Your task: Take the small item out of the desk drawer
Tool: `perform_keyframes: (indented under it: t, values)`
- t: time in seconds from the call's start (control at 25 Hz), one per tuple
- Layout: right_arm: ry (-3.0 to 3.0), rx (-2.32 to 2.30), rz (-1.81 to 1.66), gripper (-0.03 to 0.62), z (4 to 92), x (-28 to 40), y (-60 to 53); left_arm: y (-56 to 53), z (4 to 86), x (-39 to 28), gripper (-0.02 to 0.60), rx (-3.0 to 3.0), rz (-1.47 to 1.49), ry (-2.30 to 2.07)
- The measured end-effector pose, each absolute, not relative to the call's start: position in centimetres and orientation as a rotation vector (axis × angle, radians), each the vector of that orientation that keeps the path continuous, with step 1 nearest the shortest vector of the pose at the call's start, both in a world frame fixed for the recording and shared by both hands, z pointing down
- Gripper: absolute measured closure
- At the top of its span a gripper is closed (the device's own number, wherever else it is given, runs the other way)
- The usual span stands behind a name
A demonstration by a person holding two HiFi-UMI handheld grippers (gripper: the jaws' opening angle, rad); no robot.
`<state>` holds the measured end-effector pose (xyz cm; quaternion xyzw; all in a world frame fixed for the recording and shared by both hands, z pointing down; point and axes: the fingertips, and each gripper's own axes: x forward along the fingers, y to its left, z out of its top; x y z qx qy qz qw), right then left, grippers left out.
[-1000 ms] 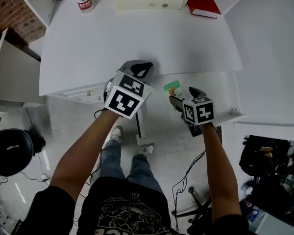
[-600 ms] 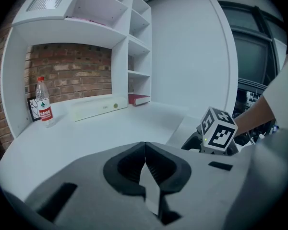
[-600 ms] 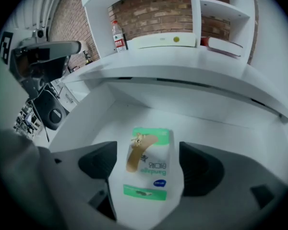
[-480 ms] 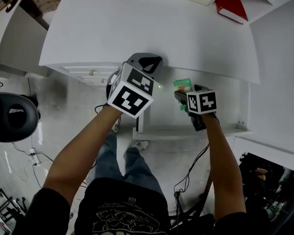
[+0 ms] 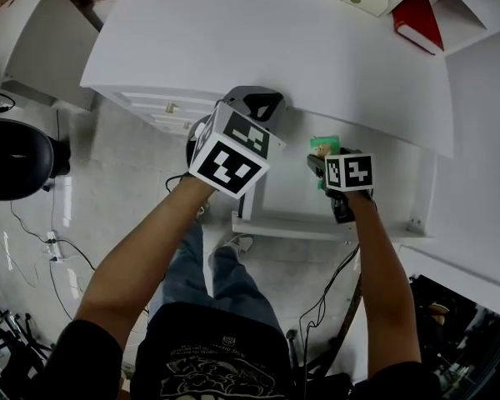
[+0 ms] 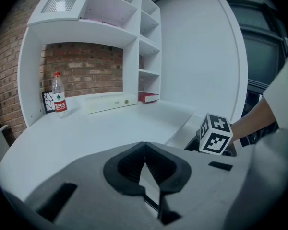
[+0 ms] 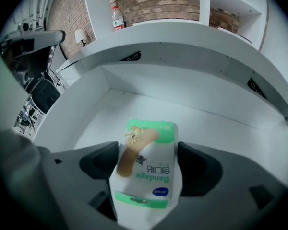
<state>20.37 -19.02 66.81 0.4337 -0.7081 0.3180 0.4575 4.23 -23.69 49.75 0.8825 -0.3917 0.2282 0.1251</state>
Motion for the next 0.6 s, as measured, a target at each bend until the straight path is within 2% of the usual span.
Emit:
perform_keyframes:
  t: [0.24, 0.6]
  values:
    - [-1.722, 1.082, 0.783, 0.236, 66.8, 20.3, -18.9, -23.1, 49.7, 3.8, 0.572, 2.565, 0.676, -1.147]
    - [-1.761, 1.176, 0.812, 0.24, 63.2, 20.1, -18.4, -22.0, 47.2, 3.8, 0.573, 2.592, 0.69, -1.12]
